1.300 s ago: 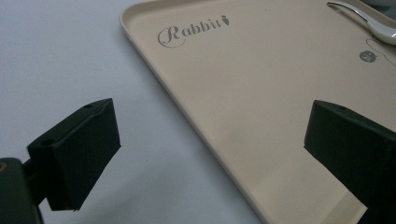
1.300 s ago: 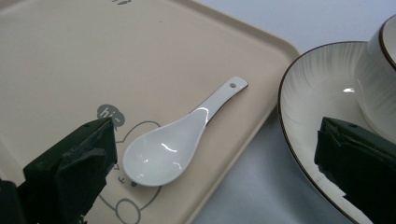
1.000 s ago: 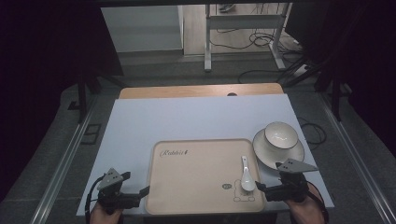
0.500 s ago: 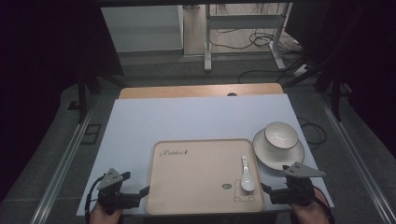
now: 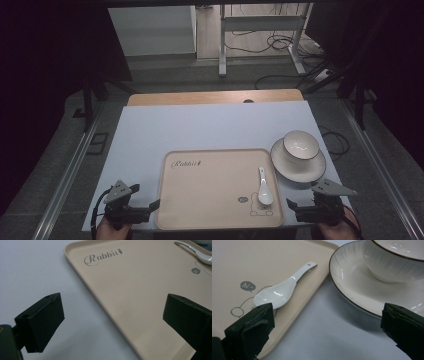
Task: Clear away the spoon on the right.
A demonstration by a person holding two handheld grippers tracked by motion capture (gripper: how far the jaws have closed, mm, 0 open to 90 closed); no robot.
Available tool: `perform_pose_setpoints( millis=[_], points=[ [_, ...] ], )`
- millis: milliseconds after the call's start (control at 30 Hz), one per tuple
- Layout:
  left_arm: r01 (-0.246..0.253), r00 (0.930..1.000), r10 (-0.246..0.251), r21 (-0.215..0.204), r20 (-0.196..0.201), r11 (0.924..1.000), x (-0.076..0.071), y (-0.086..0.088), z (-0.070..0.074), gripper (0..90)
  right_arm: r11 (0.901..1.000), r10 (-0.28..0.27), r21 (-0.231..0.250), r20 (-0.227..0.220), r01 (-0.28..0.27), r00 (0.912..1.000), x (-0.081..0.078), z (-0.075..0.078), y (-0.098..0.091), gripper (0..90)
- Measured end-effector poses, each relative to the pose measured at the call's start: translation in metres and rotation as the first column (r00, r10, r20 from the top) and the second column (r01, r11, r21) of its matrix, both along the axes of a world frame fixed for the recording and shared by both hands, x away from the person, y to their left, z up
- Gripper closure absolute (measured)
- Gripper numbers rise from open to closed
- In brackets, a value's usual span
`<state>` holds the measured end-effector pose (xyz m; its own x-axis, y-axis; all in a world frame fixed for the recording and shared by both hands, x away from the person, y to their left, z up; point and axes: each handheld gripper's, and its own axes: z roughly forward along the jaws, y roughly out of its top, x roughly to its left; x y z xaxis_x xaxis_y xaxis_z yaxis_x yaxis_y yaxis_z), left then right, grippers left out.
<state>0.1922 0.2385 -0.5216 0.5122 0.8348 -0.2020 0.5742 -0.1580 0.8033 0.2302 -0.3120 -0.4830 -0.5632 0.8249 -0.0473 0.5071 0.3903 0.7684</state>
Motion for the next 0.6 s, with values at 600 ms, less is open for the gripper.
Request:
perform_pose_setpoints(
  millis=[600],
  points=[
    [0.006,1.0000,-0.006,0.008,0.001,0.9999,0.0001,-0.0010,0.0002,3.2,0.9995,-0.023,-0.024,-0.046,0.022,0.9987,0.0012,-0.0079,-0.0058,0.0]
  ],
)
